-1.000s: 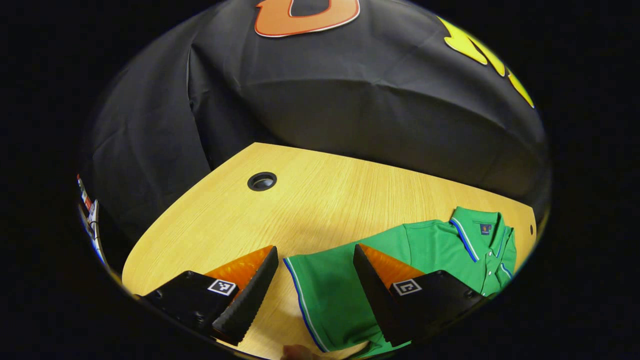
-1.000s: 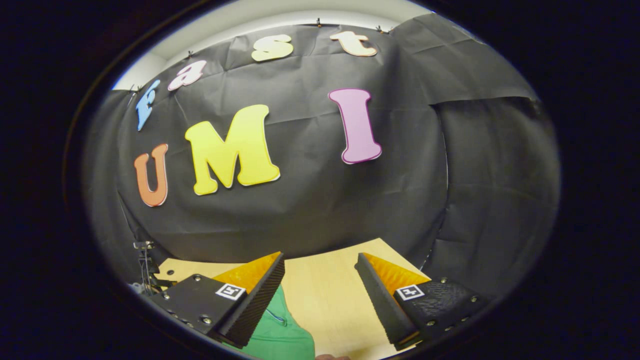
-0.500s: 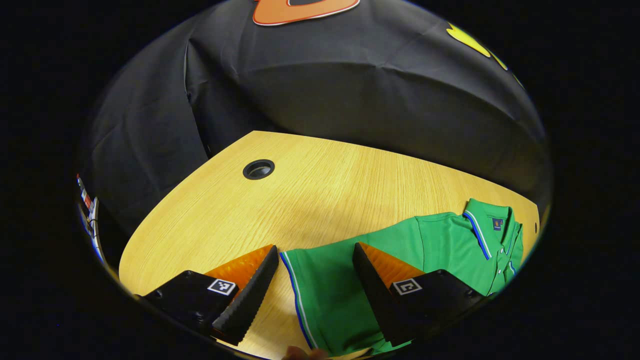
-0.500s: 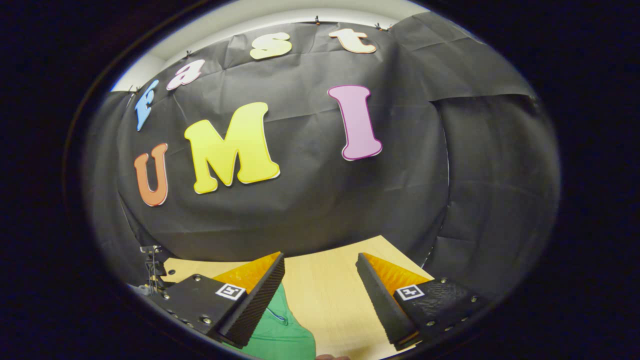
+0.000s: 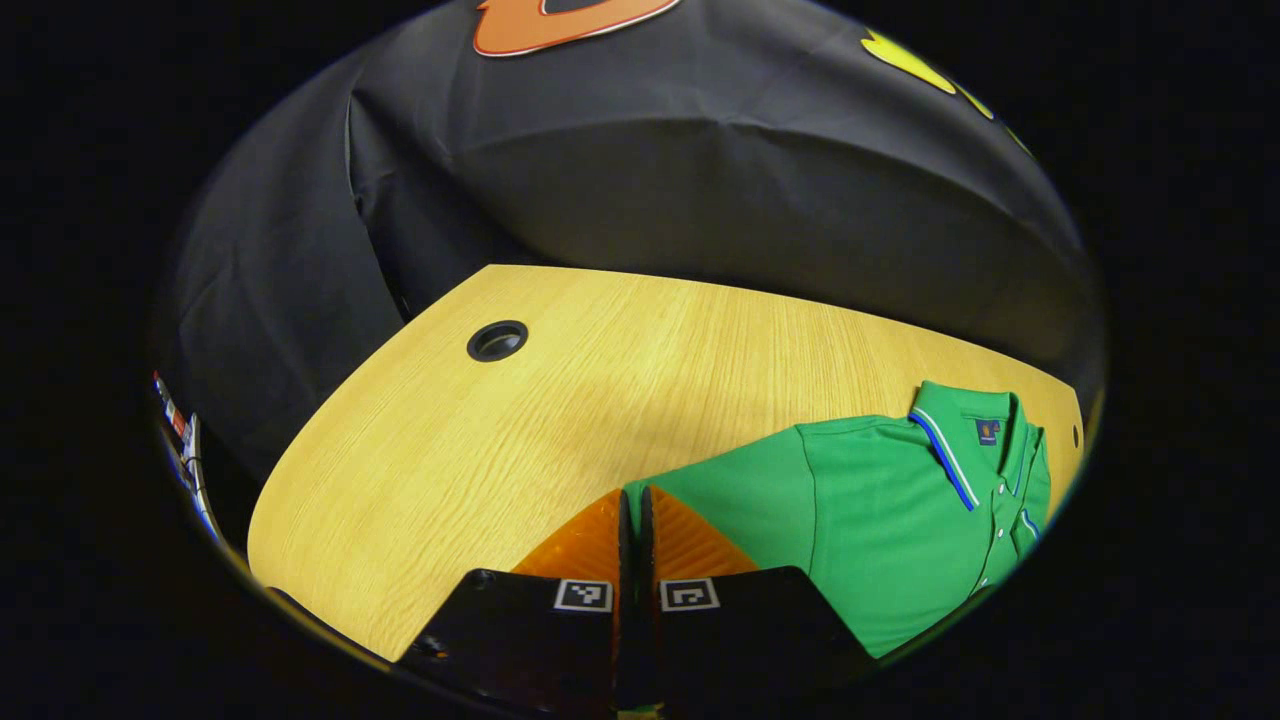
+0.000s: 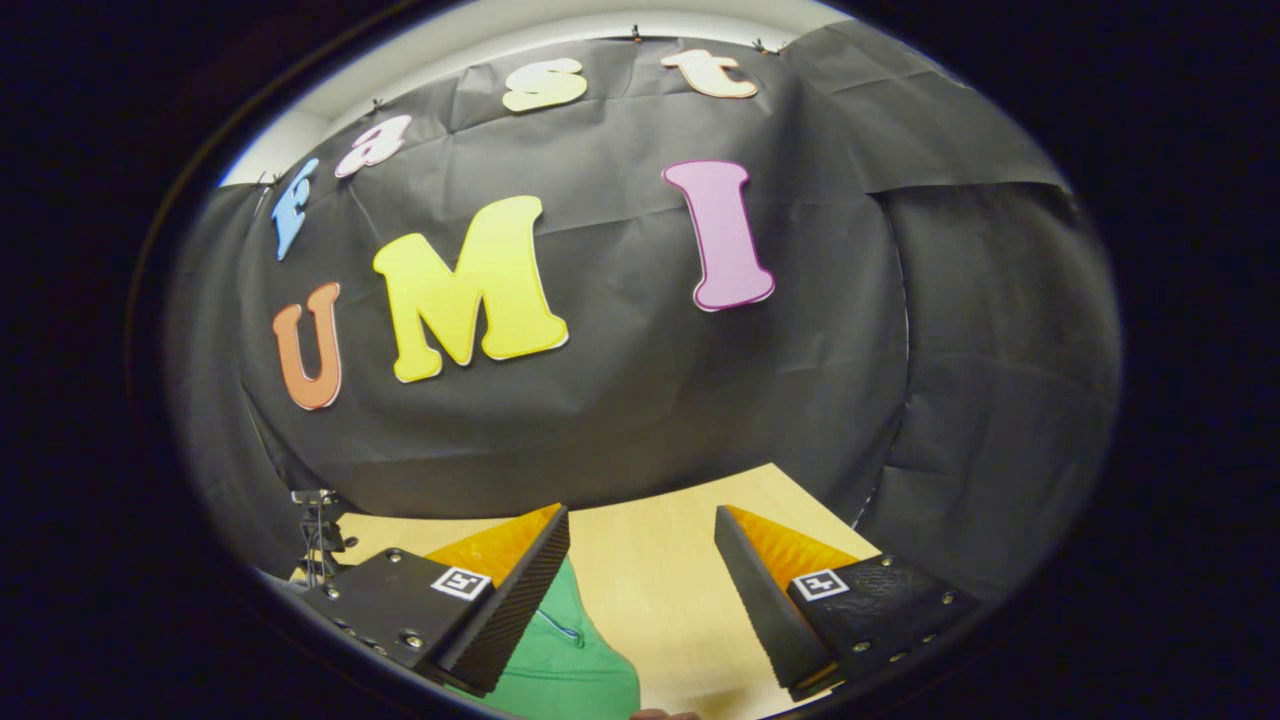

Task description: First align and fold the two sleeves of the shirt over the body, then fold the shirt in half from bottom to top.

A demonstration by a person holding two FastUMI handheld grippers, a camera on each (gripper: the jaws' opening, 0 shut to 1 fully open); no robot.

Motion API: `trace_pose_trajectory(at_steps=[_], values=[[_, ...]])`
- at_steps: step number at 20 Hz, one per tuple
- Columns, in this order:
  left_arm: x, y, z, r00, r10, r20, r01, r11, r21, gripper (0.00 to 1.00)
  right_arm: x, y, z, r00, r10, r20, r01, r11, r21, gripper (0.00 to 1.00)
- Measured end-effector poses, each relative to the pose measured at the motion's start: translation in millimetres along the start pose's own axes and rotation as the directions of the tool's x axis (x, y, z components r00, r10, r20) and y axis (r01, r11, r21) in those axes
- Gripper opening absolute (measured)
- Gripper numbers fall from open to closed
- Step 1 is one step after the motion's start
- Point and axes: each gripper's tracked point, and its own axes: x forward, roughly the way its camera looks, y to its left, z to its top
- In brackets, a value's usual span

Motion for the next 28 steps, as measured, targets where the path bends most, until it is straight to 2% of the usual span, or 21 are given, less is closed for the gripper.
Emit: trace_pose_trajectory(at_steps=[5,6,7,13,18,28], values=[[-11.5,-18.8,18.4,0.997,-0.060,0.045,0.060,0.998,0.006,0.03,0.1,-1.6,1.9,1.000,0.002,-0.001,-0.002,1.000,0.015,0.94],[-14.3,-23.3,24.1,0.995,-0.074,0.063,0.073,0.997,0.019,0.06,0.0,-0.5,2.8,1.000,0.003,0.003,-0.003,1.000,0.010,0.94],[-18.9,-28.7,30.9,0.993,-0.089,0.080,0.086,0.996,0.034,0.03,-0.6,0.6,4.0,1.000,0.006,0.006,-0.006,1.000,0.003,0.94],[-43.5,-63.4,53.6,0.975,-0.176,0.135,0.170,0.984,0.053,0.04,-3.7,3.7,4.7,1.000,0.013,0.010,-0.013,1.000,0.007,0.94],[-64.9,-98.9,57.0,0.957,-0.255,0.141,0.250,0.967,0.048,0.03,-6.6,1.3,4.5,1.000,0.012,0.011,-0.012,1.000,0.012,0.94],[-99.5,-153.5,50.6,0.922,-0.361,0.140,0.346,0.930,0.123,0.03,-12.3,-4.0,6.4,1.000,0.007,0.019,-0.007,1.000,0.026,0.94]])
